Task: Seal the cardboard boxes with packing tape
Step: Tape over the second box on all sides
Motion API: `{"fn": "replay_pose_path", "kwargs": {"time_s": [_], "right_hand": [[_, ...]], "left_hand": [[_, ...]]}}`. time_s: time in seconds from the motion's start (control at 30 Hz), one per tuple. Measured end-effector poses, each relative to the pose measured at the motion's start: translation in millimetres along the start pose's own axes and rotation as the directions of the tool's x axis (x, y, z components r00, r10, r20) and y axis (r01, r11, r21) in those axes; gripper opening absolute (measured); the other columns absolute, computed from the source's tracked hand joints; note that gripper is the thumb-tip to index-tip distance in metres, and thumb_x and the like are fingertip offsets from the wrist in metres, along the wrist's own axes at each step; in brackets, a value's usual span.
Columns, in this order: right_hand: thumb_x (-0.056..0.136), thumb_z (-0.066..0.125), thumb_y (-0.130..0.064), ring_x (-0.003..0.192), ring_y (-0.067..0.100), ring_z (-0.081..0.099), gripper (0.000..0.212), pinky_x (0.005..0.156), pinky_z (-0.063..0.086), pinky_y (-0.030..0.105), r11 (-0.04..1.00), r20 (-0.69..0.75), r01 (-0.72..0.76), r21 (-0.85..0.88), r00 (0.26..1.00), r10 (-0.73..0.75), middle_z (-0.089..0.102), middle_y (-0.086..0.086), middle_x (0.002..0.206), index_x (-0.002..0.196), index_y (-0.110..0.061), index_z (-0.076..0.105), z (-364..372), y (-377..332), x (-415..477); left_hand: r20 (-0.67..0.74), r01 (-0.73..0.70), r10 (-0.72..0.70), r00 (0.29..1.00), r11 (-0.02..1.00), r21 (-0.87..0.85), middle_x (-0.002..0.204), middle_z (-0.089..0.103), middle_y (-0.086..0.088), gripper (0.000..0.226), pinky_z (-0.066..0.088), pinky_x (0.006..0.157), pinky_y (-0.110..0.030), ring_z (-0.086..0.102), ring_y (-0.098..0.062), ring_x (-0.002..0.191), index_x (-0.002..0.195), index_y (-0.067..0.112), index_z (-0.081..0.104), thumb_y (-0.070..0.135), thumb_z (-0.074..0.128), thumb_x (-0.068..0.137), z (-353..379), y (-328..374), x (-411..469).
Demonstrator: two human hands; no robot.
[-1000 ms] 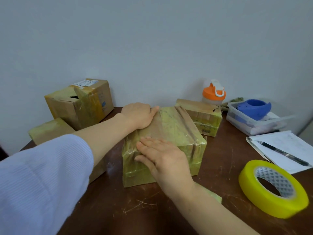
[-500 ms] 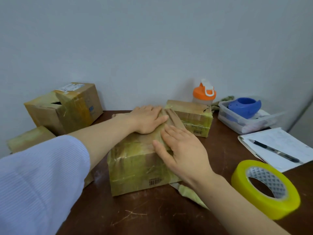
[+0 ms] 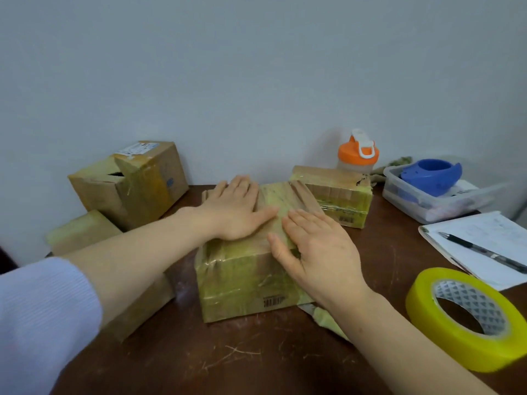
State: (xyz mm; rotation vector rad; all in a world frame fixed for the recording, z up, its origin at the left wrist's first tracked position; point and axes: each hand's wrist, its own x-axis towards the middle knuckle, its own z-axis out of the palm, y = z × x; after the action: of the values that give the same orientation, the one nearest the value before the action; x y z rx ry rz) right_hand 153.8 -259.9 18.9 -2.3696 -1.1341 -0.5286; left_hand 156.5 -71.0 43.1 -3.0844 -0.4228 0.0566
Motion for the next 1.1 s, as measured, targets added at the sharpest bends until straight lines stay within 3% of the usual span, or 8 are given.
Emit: {"fn": "replay_pose_path", "kwargs": {"time_s": [0.27,0.47,0.67,0.73,0.8,0.87,1.0,1.1], "right_hand": [[0.092,0.039,-0.029,0.11,0.023,0.064,0.044,0.1,0.044,0.035,1.0,-0.042,0.029,-0.012,0.999,-0.03,0.071,0.011,0.109,0.103,-0.004,0.074,-5,-4,-3],[0.099,0.034,-0.027,0.134,0.01,0.04,0.04,0.113,0.017,0.022,0.998,0.06,0.055,-0.026,0.997,-0.053,0.053,0.0,0.138,0.129,-0.015,0.059,-3,-1,3],[0.097,0.041,-0.02,0.127,0.017,0.049,0.035,0.108,0.03,0.029,0.998,0.092,0.067,0.009,0.993,-0.068,0.061,0.006,0.13,0.115,-0.009,0.068,-1,0,7],[0.091,0.048,-0.016,0.117,0.023,0.057,0.027,0.098,0.042,0.033,0.988,0.076,0.026,0.151,0.996,-0.037,0.067,0.005,0.115,0.101,-0.005,0.07,-8,2,9],[0.087,0.053,-0.017,0.128,0.018,0.046,0.036,0.103,0.036,0.029,0.968,0.054,-0.071,0.239,0.997,0.06,0.055,-0.004,0.13,0.121,-0.008,0.061,-15,5,13],[0.09,0.053,-0.027,0.133,0.024,0.036,0.053,0.102,0.033,0.033,0.956,0.113,-0.243,0.162,0.967,0.227,0.043,0.007,0.142,0.139,-0.008,0.042,-20,13,23],[0.087,0.058,-0.049,0.11,0.029,0.057,0.063,0.082,0.045,0.033,0.79,0.387,-0.571,0.225,0.796,0.466,0.061,0.013,0.121,0.126,0.0,0.052,-25,17,35],[0.08,0.072,-0.036,0.084,0.022,0.067,0.038,0.079,0.055,0.043,0.701,0.287,-0.527,0.481,0.85,0.442,0.071,0.007,0.092,0.103,-0.006,0.069,-25,20,29]], "left_hand": [[0.089,-0.135,0.138,0.986,0.99,-0.038,0.156,-0.02,-0.006,0.078,-0.014,0.11,-0.025,-0.018,-0.013,0.143,0.149,0.011,-0.011,0.062,0.005,0.092,3,9,-47],[0.16,-0.09,0.098,0.982,0.994,-0.059,0.156,-0.021,-0.008,0.077,-0.011,0.114,-0.026,-0.018,-0.014,0.143,0.149,0.01,-0.013,0.06,0.007,0.093,-6,16,-66],[0.309,-0.149,0.246,0.919,0.94,-0.306,0.155,-0.021,0.006,0.078,-0.01,0.107,-0.017,-0.017,0.001,0.136,0.148,0.021,-0.014,0.062,0.023,0.093,-12,1,-106],[0.195,0.01,0.135,0.971,0.797,-0.604,0.156,0.003,0.015,0.077,0.008,0.107,-0.014,0.007,0.006,0.135,0.151,0.027,0.002,0.059,0.039,0.09,-20,-8,-111],[-0.006,0.093,-0.161,0.987,0.599,-0.796,0.14,0.038,0.022,0.064,0.023,0.092,-0.004,0.036,0.009,0.121,0.151,0.024,0.017,0.041,0.046,0.096,-22,-18,-108],[0.051,0.212,-0.369,0.928,0.411,-0.887,0.117,0.05,0.017,0.058,0.032,0.078,-0.001,0.048,0.003,0.104,0.147,0.015,0.028,0.034,0.049,0.096,-19,-26,-102],[0.253,0.347,-0.408,0.877,0.174,-0.922,0.115,0.055,0.002,0.043,0.045,0.072,-0.029,0.054,-0.02,0.099,0.119,0.006,0.05,0.031,0.066,0.087,-4,-21,-95],[0.172,0.238,-0.392,0.904,0.126,-0.963,0.103,0.069,-0.005,0.034,0.051,0.059,-0.023,0.065,-0.015,0.085,0.112,0.009,0.059,0.016,0.073,0.082,-3,-24,-96]]}}
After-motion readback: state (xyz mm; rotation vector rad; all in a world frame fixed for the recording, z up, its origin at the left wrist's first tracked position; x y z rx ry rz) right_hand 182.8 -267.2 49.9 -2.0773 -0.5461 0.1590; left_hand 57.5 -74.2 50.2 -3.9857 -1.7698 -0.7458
